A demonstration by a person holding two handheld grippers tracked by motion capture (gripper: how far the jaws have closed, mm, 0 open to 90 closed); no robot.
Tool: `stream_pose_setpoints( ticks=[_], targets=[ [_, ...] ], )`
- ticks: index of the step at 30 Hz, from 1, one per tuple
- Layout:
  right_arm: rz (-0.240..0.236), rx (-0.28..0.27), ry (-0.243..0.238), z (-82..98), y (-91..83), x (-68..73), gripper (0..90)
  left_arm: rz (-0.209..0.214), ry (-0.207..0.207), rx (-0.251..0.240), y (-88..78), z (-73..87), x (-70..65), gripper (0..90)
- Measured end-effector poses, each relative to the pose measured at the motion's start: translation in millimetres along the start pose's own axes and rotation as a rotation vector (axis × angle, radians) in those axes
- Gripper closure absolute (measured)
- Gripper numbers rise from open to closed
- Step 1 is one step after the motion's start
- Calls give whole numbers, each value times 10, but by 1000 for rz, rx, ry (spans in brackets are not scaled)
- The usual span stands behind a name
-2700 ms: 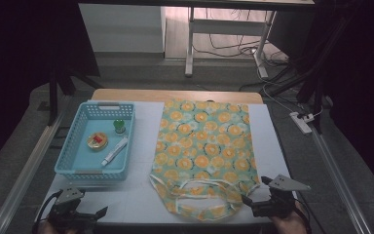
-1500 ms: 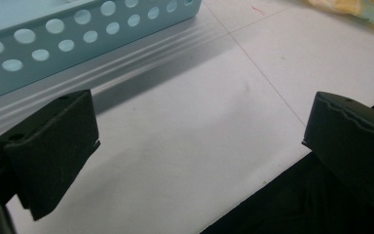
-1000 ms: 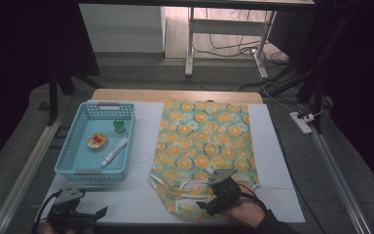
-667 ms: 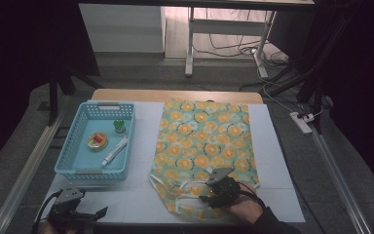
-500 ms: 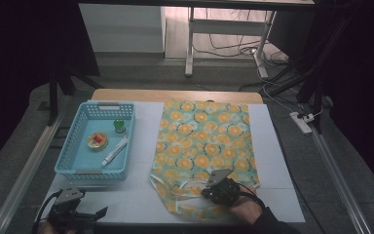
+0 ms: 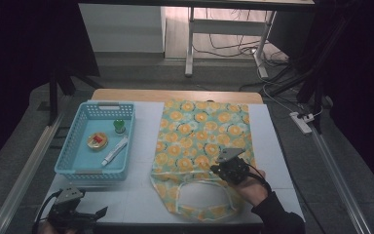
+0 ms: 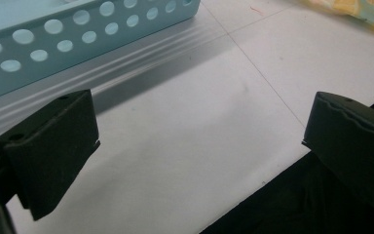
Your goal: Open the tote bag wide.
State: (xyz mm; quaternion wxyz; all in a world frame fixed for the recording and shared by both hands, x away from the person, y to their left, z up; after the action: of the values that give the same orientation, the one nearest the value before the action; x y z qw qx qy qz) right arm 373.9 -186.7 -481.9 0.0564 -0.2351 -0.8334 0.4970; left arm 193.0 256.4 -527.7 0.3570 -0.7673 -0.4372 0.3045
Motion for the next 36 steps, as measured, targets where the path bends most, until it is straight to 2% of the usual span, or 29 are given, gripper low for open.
stream_pose_setpoints(
  ticks=[1, 5, 10, 11, 12, 13, 14, 15, 19, 30, 33, 34, 36],
  targets=[
    [0, 0, 0, 0, 0, 0, 896, -1, 2, 0, 0, -1, 1, 0],
    [21, 61, 7, 134, 111, -74, 892, -1, 4, 3, 0, -2, -2, 0],
    [0, 75, 24, 226, 183, -100, 833, -1, 5, 4, 2, -2, -3, 0],
    [-23, 74, 42, 256, 194, -115, 732, -2, 4, 3, 3, -3, -3, 0],
    [-29, 74, 50, 269, 200, -122, 682, -2, 5, 4, 4, -3, -3, 0],
    [-29, 74, 50, 269, 200, -122, 682, -2, 5, 4, 4, -3, -4, 0],
    [-45, 76, 60, 291, 215, -134, 564, -2, 4, 4, 4, -3, -3, 0],
    [-48, 76, 66, 298, 224, -134, 518, -2, 4, 4, 4, -3, -3, 0],
    [-37, 68, 66, 288, 263, -126, 423, -2, 5, 5, 5, -3, -3, 0],
    [-42, 49, 8, 107, 409, -17, 319, -3, 6, 5, 5, -3, -3, 0],
    [-45, 47, 1, 81, 437, -8, 320, -2, 5, 5, 6, -3, -2, 0],
    [-36, 53, -8, 71, 437, -20, 365, -2, 5, 5, 6, -3, -2, 0],
    [-42, 51, -4, 67, 441, -27, 383, -2, 6, 6, 7, -3, -3, 0]
  ],
)
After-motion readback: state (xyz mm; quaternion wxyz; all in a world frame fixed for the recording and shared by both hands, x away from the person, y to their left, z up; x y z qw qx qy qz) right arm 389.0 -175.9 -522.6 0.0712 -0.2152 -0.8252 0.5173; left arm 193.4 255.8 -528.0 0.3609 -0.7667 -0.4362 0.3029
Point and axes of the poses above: each handheld gripper's, and its own axes: y roughly forward along the jaws, z roughly out of its underside, x roughly to its left, the point moved 1 cm from there along y, roughly forward along the jaws, and after that the axes turned 8 degrees about x, right-handed, at the moved point
